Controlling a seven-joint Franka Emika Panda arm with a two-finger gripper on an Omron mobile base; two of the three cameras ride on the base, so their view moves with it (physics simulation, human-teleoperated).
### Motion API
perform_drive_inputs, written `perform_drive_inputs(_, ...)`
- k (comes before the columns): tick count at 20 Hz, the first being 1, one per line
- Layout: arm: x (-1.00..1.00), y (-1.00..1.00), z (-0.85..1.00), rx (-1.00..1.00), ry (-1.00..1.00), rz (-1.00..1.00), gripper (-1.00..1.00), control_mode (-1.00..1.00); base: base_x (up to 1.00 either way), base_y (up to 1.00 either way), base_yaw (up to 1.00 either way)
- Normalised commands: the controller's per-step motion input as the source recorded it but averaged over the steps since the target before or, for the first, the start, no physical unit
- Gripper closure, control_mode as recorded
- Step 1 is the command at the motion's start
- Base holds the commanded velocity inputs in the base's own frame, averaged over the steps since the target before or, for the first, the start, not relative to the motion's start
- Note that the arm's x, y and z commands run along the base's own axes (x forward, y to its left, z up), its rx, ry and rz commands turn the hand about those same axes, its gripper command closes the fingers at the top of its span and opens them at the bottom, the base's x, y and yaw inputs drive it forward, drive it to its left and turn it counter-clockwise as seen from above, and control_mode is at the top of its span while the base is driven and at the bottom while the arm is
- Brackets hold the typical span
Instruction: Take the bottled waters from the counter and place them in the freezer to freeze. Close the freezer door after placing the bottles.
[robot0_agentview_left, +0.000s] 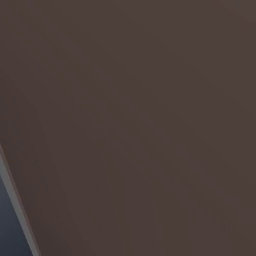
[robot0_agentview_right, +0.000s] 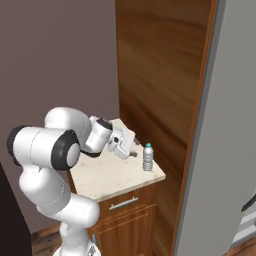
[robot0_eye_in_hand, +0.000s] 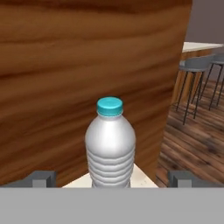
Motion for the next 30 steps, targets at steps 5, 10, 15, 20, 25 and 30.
perform_drive_inputs(5, 0.00, -0.23, -0.12, 0.00, 0.00, -0.06, -1.00, -1.00, 0.00, 0.00, 0.00)
perform_drive_inputs(10, 0.02, -0.16, -0.05, 0.00, 0.00, -0.03, -1.00, -1.00, 0.00, 0.00, 0.00)
perform_drive_inputs(15, 0.01, -0.05, -0.02, 0.00, 0.00, 0.00, -1.00, -1.00, 0.00, 0.00, 0.00)
perform_drive_inputs(20, 0.03, -0.09, -0.05, 0.00, 0.00, 0.00, -1.00, -1.00, 0.00, 0.00, 0.00)
perform_drive_inputs(25, 0.02, -0.09, -0.10, 0.00, 0.00, -0.01, -1.00, -1.00, 0.00, 0.00, 0.00)
perform_drive_inputs(30, 0.00, -0.08, -0.08, 0.00, 0.00, -0.01, -1.00, -1.00, 0.00, 0.00, 0.00)
